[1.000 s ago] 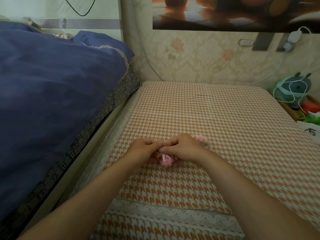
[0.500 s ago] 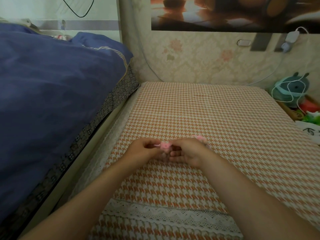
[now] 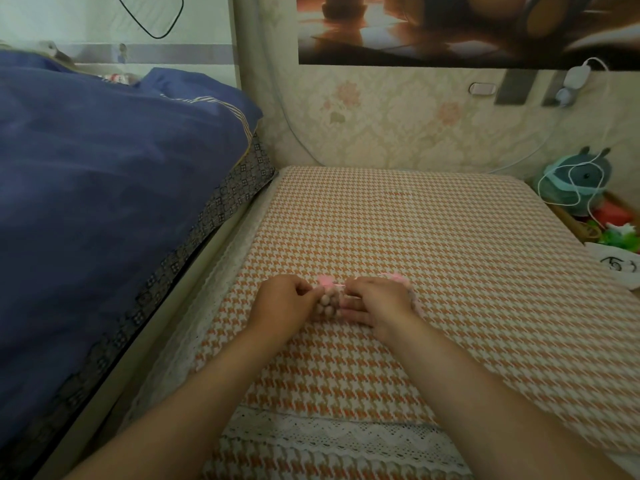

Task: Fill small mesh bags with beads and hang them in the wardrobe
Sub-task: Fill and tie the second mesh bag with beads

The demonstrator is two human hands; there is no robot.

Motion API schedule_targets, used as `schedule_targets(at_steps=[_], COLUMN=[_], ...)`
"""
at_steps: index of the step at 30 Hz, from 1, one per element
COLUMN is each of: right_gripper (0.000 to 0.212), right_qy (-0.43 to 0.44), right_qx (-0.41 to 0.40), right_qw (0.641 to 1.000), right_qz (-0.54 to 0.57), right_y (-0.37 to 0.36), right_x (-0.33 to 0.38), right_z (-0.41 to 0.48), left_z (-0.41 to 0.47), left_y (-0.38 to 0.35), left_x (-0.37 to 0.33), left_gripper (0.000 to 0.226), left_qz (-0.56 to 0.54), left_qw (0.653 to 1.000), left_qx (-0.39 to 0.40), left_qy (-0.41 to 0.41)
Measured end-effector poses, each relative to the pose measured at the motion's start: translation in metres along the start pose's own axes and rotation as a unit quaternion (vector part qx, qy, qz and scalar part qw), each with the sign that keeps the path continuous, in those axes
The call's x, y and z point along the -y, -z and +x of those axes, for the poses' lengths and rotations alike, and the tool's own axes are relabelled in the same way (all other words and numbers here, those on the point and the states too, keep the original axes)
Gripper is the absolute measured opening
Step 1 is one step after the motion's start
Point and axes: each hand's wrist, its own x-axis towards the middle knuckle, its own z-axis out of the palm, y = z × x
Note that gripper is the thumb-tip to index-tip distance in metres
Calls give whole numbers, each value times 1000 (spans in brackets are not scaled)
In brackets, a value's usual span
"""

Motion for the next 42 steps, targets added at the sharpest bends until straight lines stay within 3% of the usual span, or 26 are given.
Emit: schedule_targets(at_steps=[3,5,8,10,20,22,26,30,37,42], right_gripper=[5,6,4,7,10,11,9,8,5,6], right_qy=[49,146,330,395,571,565,502,447,406,359], right_qx=[-6,-19,10,31,71,71,49,71,94,85], right_qw=[996,971,866,805,637,643,691,726,766,810], right_qz=[-77,-190,-376,-442,-513,-511,-518,-519,-490,-456], right_y=[1,2,6,8,0,-2,1,3,-2,-1], right_x=[-6,-10,-13,-12,-11,-10,-10,-9,-14,-16], right_z=[-1,0,-1,-2,0,0,2,6,7,8], left_z=[3,6,9,8,1,2,4,6,0,-3], left_y=[-1,-1,-1,1,13,14,19,21,11,6], left_x=[-1,-2,-1,3,19,19,18,17,15,10], left_gripper=[26,26,23,13,18,17,11,23,18,15], left_qz=[25,23,10,14,-27,-28,33,59,-64,-193], left_qw=[1000,1000,998,997,993,992,995,994,990,980], left_qx=[-11,2,58,73,115,119,91,63,28,31], left_qy=[6,11,-4,-8,-26,-26,-31,-59,-120,-31])
